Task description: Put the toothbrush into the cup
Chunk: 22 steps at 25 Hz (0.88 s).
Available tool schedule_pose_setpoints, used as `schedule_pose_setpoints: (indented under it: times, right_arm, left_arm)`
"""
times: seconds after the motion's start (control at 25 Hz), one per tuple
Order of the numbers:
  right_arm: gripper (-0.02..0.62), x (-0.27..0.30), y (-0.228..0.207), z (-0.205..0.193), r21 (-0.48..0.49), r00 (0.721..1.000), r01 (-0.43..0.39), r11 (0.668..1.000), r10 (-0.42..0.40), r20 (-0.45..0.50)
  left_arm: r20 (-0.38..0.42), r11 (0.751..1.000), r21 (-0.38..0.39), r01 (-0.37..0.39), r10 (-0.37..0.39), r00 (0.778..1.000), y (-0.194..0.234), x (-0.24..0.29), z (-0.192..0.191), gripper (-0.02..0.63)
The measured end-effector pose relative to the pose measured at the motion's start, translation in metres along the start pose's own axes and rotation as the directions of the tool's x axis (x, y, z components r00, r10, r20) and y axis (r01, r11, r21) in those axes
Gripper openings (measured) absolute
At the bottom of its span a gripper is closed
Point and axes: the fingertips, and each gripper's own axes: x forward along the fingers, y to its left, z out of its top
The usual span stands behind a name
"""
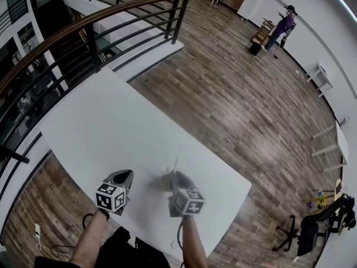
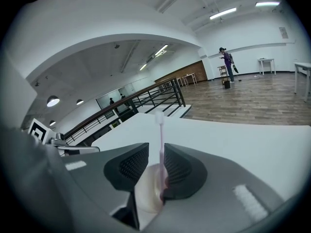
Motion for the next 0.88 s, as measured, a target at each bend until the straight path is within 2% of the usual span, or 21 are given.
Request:
schedule_pose_setpoints:
  times: [0.24,0.52,0.6,0.72,0.88]
  right_arm:
    - [0.199,0.000,-0.001,-0.010,0.023,1.000,-0.018,1.000,0.018,-0.015]
    - [0.212,-0.004,0.000,-0.005,0.008,1.000,-0.017,1.000,0.017,-0.011]
    - [0.192,-0.007,0.001,-0.004,0.014,1.000,-0.015,1.000,0.015,-0.010]
    - [0.081,-0.012,0.001,-0.002,0.001,1.000,0.021,1.000,-0.021,0.005]
    - [0.023,-0.021,-0.003,0.002,0.001,0.998,0.050,0.999,-0.050,0.028]
  left_arm:
    - [0.001,1.000,0.002,-0.001,0.001,1.000,-0.002,-0.002,-0.002,0.008]
    - [0.007,1.000,0.002,-0.003,0.003,1.000,-0.003,-0.004,0.002,0.007]
    - [0.009,1.000,0.003,-0.001,0.001,1.000,-0.004,-0.005,0.003,0.006]
    - [0.015,1.000,0.007,0.006,-0.006,1.000,-0.006,-0.008,0.004,0.006]
    - [0.022,1.000,0.015,0.013,-0.013,1.000,-0.011,-0.009,0.007,0.007]
